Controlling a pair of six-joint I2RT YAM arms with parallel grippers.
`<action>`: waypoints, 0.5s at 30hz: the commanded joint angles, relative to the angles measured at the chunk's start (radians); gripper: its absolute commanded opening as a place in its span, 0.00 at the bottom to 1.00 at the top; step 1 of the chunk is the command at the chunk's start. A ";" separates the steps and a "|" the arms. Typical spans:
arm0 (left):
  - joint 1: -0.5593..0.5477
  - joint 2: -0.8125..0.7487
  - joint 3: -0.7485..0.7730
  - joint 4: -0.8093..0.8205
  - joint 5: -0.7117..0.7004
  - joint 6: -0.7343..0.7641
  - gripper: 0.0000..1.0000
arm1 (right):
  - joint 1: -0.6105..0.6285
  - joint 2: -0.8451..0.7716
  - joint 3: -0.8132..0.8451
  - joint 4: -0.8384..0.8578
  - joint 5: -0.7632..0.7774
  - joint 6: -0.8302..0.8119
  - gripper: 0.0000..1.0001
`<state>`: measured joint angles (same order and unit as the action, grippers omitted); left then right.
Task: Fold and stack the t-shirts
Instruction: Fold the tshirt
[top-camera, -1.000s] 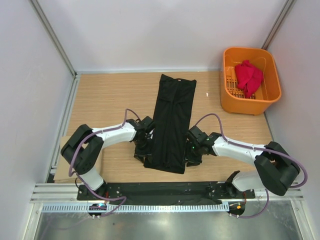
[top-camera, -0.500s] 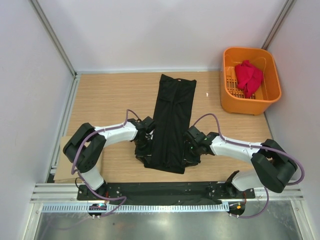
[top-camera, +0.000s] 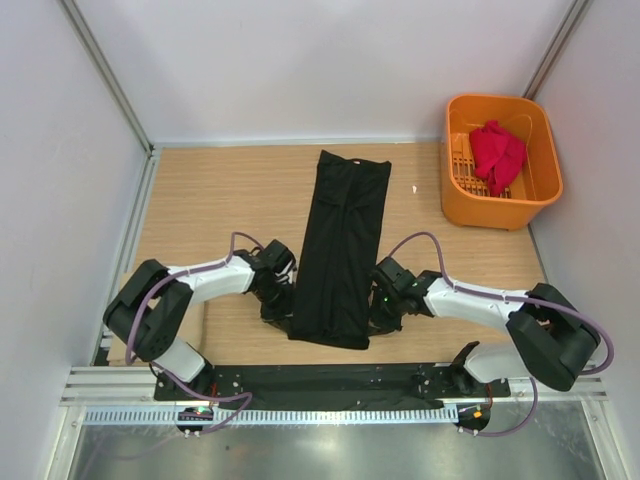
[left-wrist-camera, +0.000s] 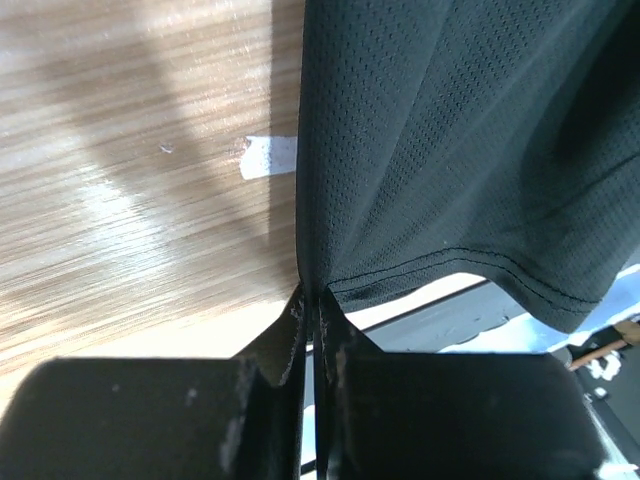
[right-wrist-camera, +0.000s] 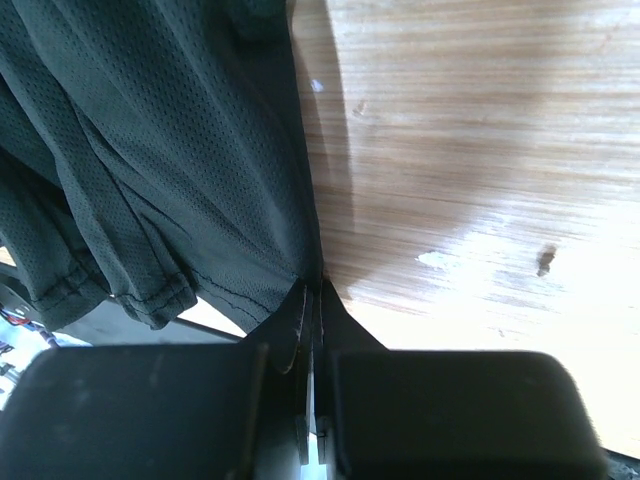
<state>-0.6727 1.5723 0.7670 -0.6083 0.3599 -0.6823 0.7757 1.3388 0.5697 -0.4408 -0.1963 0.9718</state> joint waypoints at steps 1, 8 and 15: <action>0.015 -0.003 -0.061 0.054 -0.012 -0.008 0.00 | 0.007 -0.012 -0.033 -0.049 0.060 -0.013 0.01; 0.051 -0.083 -0.137 0.124 0.053 -0.049 0.00 | 0.007 -0.070 -0.062 -0.067 0.057 -0.025 0.01; 0.055 -0.098 -0.158 0.254 0.192 -0.108 0.00 | 0.007 -0.128 -0.097 -0.006 -0.025 -0.018 0.46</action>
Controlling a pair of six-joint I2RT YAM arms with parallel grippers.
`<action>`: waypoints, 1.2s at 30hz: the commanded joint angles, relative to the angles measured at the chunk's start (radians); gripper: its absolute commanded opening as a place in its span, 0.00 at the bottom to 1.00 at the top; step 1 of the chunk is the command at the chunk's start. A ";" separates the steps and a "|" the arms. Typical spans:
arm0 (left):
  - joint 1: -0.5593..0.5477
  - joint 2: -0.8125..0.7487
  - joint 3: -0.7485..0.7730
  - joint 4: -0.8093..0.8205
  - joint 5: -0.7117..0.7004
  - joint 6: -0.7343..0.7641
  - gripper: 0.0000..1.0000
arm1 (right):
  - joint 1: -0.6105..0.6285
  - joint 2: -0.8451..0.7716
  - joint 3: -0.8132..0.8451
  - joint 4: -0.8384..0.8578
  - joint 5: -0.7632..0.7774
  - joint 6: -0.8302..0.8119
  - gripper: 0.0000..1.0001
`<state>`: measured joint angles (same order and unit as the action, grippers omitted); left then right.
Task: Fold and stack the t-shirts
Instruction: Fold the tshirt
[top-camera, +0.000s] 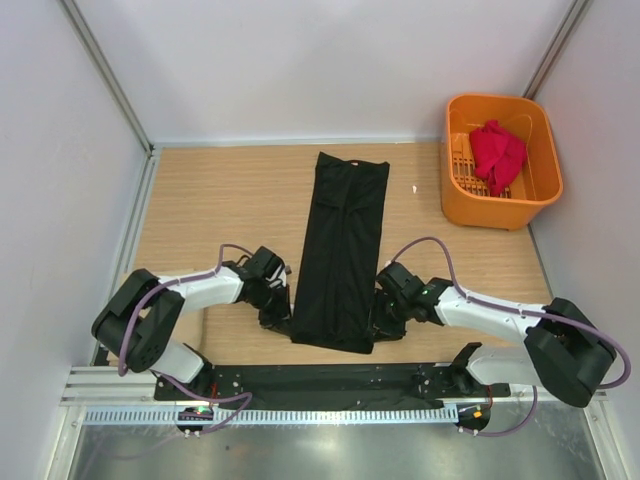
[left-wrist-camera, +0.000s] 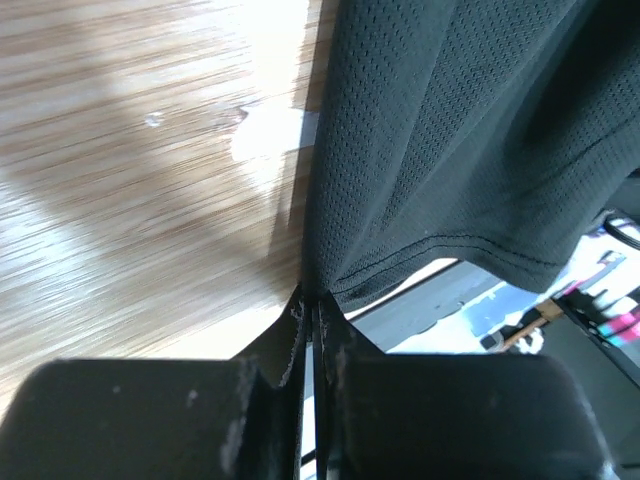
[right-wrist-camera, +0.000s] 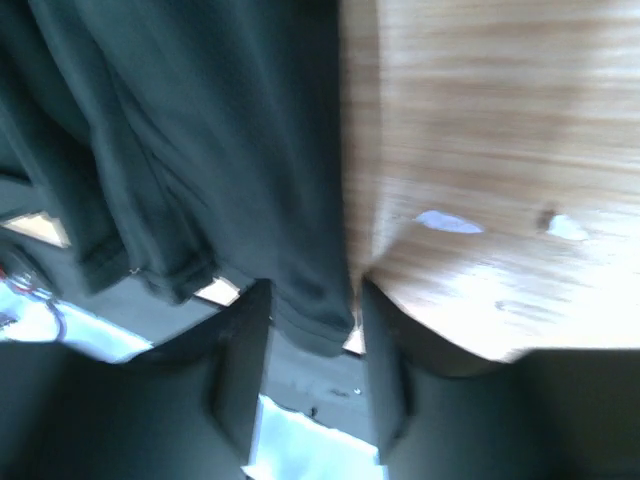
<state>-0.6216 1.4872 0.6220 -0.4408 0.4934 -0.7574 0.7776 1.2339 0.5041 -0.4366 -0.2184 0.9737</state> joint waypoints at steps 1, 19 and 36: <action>0.005 -0.012 -0.019 0.096 0.063 -0.039 0.00 | 0.003 -0.034 -0.045 0.001 -0.007 -0.006 0.50; 0.003 -0.031 -0.094 0.159 0.102 -0.088 0.00 | 0.037 -0.143 -0.197 0.032 -0.035 0.131 0.45; 0.005 -0.113 -0.136 0.145 0.135 -0.160 0.00 | 0.038 -0.209 -0.168 0.004 -0.016 0.118 0.01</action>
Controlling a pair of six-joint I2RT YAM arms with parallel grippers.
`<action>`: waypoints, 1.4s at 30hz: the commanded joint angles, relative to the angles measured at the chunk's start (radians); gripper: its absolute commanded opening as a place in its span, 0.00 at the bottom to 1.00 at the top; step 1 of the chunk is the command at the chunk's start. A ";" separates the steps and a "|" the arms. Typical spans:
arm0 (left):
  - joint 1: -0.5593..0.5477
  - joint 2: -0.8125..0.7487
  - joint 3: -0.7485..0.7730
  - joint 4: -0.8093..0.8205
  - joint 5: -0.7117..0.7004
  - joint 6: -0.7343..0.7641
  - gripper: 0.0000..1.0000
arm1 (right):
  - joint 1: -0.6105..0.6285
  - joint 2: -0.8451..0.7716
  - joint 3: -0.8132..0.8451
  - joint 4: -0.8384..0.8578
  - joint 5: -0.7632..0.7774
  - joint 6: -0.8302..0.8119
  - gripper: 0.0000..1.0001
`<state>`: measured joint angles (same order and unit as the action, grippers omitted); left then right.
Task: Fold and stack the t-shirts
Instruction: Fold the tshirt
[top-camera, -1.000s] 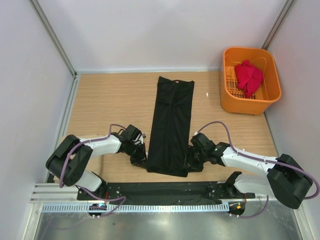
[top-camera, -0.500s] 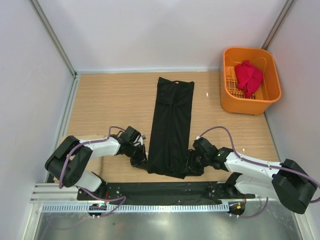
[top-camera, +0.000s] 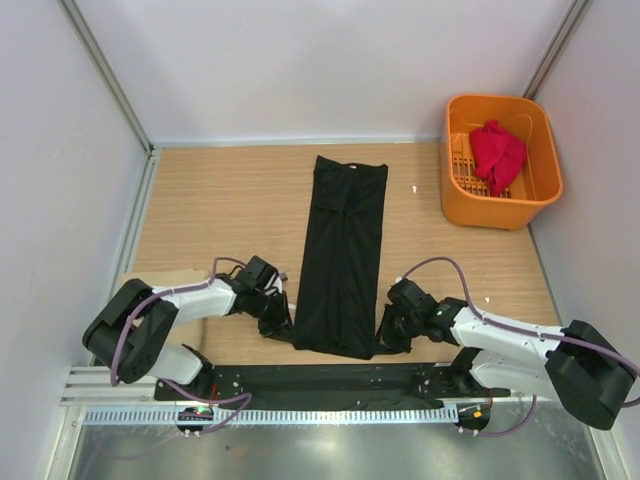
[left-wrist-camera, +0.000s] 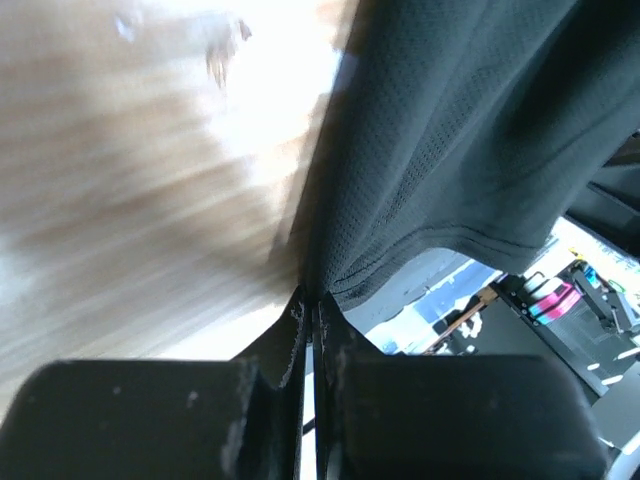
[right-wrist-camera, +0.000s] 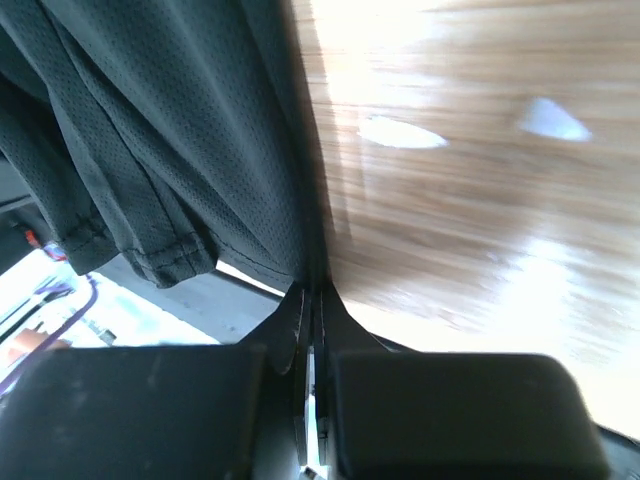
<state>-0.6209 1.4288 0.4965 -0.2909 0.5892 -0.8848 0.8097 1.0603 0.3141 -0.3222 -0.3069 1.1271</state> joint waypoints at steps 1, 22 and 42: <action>0.003 -0.068 -0.006 -0.017 0.043 -0.045 0.00 | 0.006 -0.055 0.042 -0.123 0.075 -0.036 0.01; 0.194 0.422 0.888 -0.381 -0.019 0.089 0.00 | -0.461 0.481 0.739 -0.305 -0.003 -0.546 0.01; 0.300 0.749 1.267 -0.364 0.054 0.040 0.00 | -0.584 0.885 1.220 -0.382 -0.092 -0.641 0.01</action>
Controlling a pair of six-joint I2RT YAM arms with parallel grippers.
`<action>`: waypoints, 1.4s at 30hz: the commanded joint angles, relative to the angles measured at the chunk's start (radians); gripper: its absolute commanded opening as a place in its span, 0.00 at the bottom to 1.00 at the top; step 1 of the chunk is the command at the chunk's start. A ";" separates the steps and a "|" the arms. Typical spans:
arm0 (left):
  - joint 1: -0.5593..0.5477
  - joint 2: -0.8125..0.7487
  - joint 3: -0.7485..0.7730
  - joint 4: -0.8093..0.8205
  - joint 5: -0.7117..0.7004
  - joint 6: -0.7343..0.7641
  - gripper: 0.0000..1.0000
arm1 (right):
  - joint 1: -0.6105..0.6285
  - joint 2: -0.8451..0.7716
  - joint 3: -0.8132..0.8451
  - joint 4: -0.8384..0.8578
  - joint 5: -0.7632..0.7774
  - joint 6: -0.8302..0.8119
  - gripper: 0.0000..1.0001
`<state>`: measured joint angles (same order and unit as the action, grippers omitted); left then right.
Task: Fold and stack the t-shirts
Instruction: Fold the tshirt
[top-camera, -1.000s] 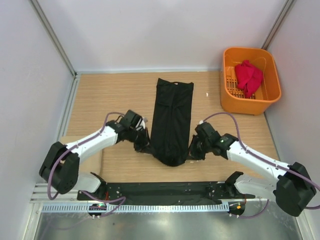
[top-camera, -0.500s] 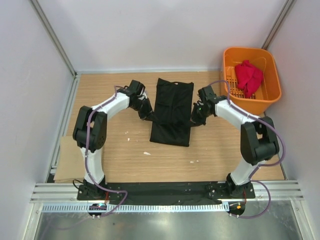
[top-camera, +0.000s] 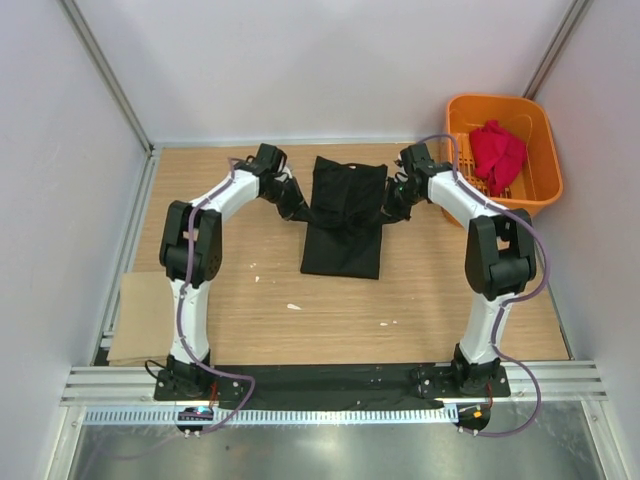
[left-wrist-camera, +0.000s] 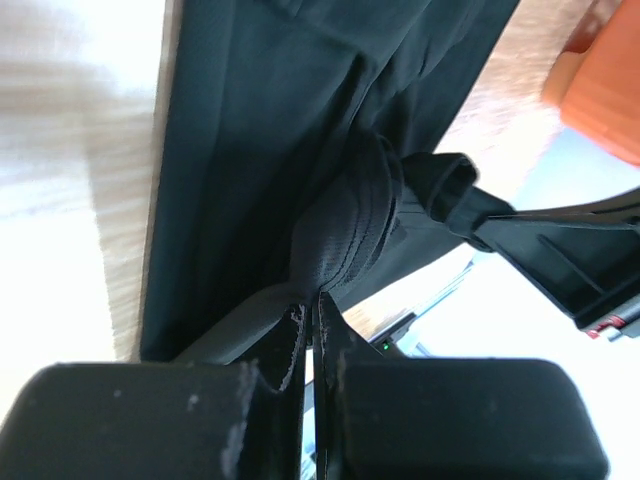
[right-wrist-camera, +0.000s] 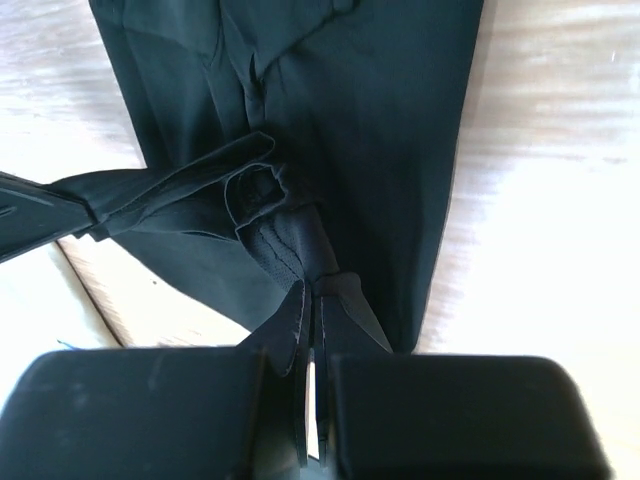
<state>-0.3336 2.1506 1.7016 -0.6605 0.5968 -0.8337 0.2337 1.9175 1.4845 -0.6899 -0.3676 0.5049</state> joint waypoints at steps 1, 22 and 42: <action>0.015 0.037 0.072 0.006 0.046 -0.013 0.00 | -0.011 0.035 0.053 -0.014 -0.031 -0.020 0.01; 0.048 0.008 0.341 -0.240 -0.342 0.212 0.57 | -0.066 0.151 0.407 -0.164 0.107 -0.175 0.62; -0.038 0.031 -0.036 0.222 0.060 0.171 0.29 | 0.038 0.069 -0.060 0.290 -0.123 0.037 0.27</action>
<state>-0.3813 2.1601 1.6615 -0.4995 0.6128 -0.6548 0.2783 1.9461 1.4021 -0.4702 -0.4438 0.5289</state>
